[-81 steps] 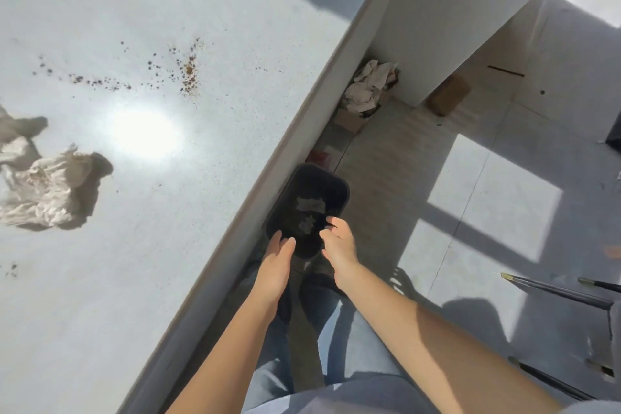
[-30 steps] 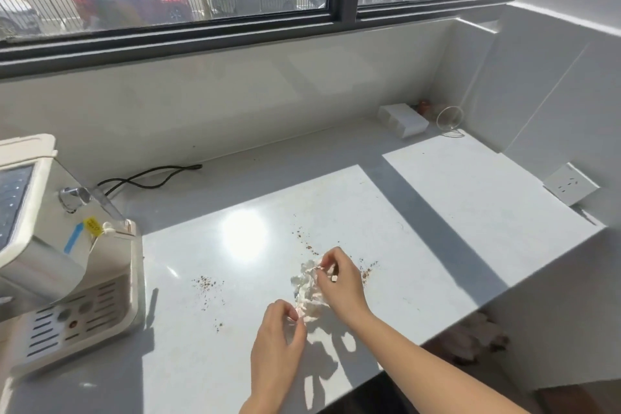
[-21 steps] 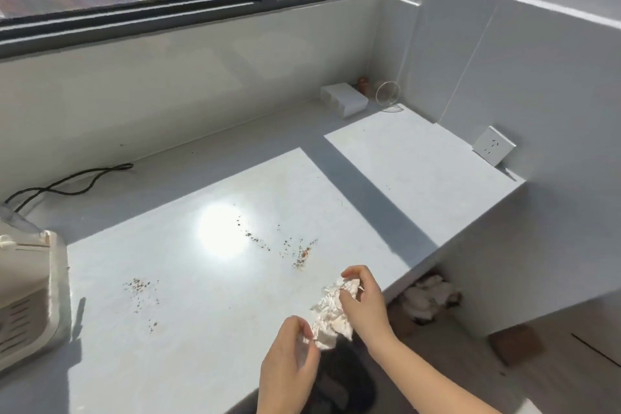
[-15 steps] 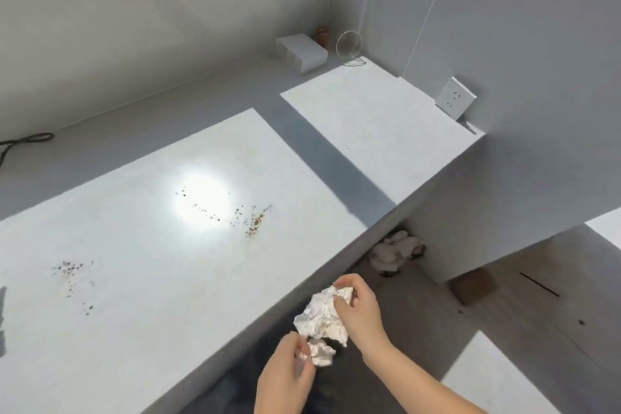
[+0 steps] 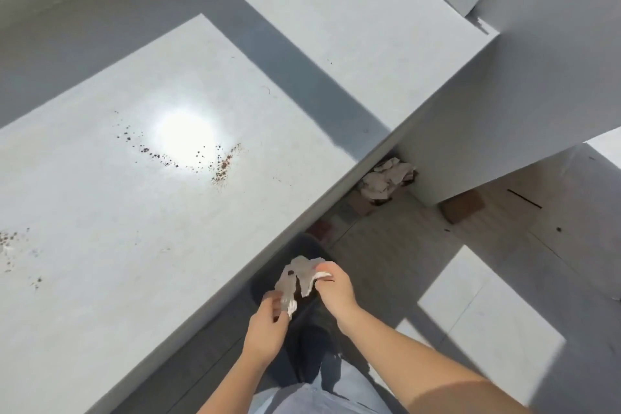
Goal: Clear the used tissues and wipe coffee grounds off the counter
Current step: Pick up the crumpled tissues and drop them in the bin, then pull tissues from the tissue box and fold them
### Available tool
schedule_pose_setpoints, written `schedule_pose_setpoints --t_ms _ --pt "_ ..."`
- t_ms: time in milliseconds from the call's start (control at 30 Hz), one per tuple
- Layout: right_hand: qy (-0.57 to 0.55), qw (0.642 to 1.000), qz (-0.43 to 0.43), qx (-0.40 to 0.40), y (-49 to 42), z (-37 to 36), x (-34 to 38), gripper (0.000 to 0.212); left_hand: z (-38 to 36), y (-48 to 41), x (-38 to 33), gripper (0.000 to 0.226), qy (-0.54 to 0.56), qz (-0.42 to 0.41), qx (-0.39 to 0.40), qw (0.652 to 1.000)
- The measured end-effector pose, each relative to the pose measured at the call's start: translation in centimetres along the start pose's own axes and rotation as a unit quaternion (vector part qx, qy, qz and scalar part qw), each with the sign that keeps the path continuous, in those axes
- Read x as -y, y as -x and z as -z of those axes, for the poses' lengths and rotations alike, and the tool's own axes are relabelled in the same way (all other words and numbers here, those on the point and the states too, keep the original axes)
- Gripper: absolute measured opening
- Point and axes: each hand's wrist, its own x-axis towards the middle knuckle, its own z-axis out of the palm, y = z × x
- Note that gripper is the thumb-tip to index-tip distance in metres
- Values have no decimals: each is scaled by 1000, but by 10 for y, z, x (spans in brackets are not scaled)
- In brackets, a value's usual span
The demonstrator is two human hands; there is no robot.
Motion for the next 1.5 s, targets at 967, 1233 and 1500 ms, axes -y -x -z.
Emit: schedule_pose_setpoints --t_ms 967,1233,1500 --pt "320 882 344 -44 62 17 57 55 55 73 -58 70 -314 -302 -206 876" --pt "442 712 545 27 137 -46 101 60 123 124 -3 69 -279 -284 -292 869" --pt "439 649 611 117 220 -205 76 60 208 195 139 73 -248 -182 -385 870"
